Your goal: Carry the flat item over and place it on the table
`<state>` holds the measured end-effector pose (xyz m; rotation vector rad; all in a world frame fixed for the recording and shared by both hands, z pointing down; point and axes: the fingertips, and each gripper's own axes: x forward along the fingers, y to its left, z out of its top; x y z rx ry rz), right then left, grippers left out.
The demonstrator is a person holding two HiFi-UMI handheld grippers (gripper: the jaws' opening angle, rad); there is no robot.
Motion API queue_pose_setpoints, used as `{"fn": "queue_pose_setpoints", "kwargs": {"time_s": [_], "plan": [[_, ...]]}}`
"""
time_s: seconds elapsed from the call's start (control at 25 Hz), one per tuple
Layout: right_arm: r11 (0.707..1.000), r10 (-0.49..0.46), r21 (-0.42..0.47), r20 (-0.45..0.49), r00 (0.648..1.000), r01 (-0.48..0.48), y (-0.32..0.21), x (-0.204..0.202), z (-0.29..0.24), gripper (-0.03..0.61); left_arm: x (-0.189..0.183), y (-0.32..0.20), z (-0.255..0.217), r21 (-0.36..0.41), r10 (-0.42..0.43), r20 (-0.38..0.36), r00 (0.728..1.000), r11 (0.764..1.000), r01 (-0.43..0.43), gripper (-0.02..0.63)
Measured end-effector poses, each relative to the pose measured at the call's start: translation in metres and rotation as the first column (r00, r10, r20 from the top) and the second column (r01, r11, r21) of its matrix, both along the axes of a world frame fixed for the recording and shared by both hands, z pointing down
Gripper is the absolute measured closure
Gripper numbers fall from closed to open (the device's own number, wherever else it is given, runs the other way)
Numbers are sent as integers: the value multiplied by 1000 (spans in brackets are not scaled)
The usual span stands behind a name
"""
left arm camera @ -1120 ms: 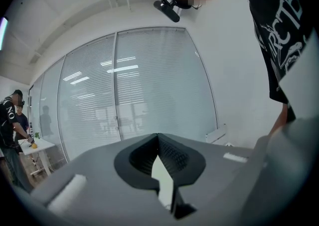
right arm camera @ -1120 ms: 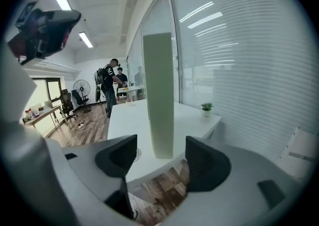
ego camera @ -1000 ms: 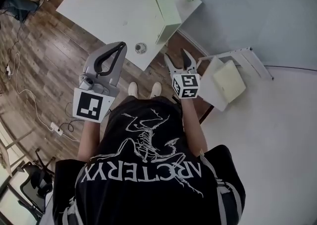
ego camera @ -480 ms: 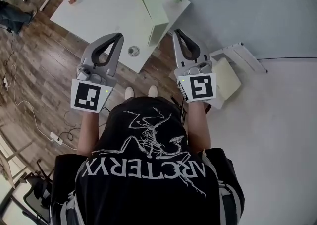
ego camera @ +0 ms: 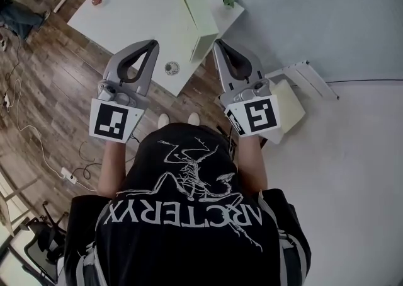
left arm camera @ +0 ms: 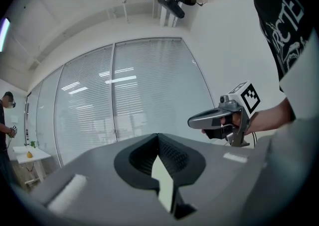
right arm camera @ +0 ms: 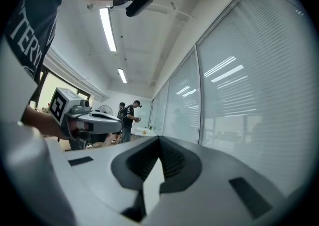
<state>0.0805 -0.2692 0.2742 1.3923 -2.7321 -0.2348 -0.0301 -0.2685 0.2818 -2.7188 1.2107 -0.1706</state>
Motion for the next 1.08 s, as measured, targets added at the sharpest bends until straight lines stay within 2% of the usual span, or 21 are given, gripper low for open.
{"fn": "queue_pose_setpoints", "kwargs": {"time_s": [1.08], "plan": [[1000, 27, 0, 4, 1000, -27, -6, 12, 3, 568, 4, -8, -2, 3, -6, 8, 1000, 1000, 6, 604]]}}
